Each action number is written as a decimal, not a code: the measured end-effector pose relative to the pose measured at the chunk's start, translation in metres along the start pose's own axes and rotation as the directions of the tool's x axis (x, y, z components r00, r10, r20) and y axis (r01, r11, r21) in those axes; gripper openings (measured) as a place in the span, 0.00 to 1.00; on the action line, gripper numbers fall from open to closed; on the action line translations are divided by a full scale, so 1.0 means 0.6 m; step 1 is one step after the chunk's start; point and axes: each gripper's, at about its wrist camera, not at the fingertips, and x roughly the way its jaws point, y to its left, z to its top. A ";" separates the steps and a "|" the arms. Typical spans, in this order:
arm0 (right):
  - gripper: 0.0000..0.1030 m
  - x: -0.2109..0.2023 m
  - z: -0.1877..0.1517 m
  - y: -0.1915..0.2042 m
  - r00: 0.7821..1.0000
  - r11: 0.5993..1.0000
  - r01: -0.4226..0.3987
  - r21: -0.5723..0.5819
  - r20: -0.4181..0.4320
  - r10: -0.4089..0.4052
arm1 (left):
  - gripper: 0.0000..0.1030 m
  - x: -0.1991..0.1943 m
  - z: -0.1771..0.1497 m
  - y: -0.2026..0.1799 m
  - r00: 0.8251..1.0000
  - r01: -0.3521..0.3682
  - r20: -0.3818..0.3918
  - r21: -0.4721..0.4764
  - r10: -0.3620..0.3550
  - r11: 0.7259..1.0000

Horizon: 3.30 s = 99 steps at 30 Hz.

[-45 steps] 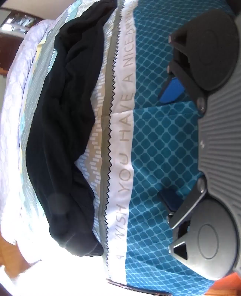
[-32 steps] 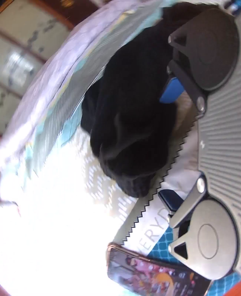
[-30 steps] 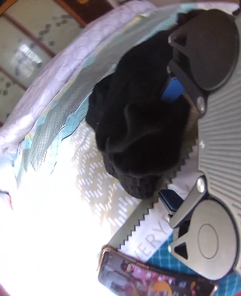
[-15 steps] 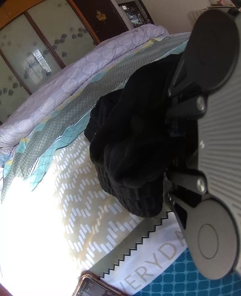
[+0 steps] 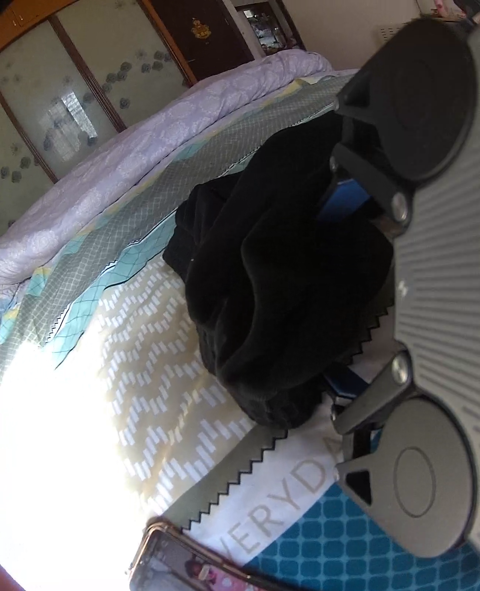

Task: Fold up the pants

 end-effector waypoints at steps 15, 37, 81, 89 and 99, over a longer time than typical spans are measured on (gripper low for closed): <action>0.63 0.091 0.290 -0.142 0.873 0.890 0.454 0.035 0.182 -0.453 | 0.14 0.006 0.038 -0.026 0.997 0.058 0.045 0.002 -0.058 0.998; 0.10 -0.088 0.039 -0.197 0.965 0.806 0.095 0.584 0.145 -0.219 | 0.10 -0.125 0.027 -0.044 0.989 0.143 0.032 0.000 -0.143 0.990; 0.36 -0.365 -0.258 -0.293 0.783 0.518 0.447 0.730 -0.039 -0.621 | 0.10 -0.208 -0.019 0.067 0.999 0.032 0.024 -0.060 -0.031 0.998; 0.11 -0.407 -0.113 -0.277 0.775 0.646 0.350 0.679 0.178 -0.607 | 0.09 -0.216 0.031 0.018 0.999 0.026 0.035 -0.017 -0.026 1.000; 0.10 -0.461 -0.010 -0.284 0.765 0.711 0.241 0.661 0.321 -0.558 | 0.09 -0.268 0.062 -0.080 0.983 0.091 0.143 0.163 -0.115 0.982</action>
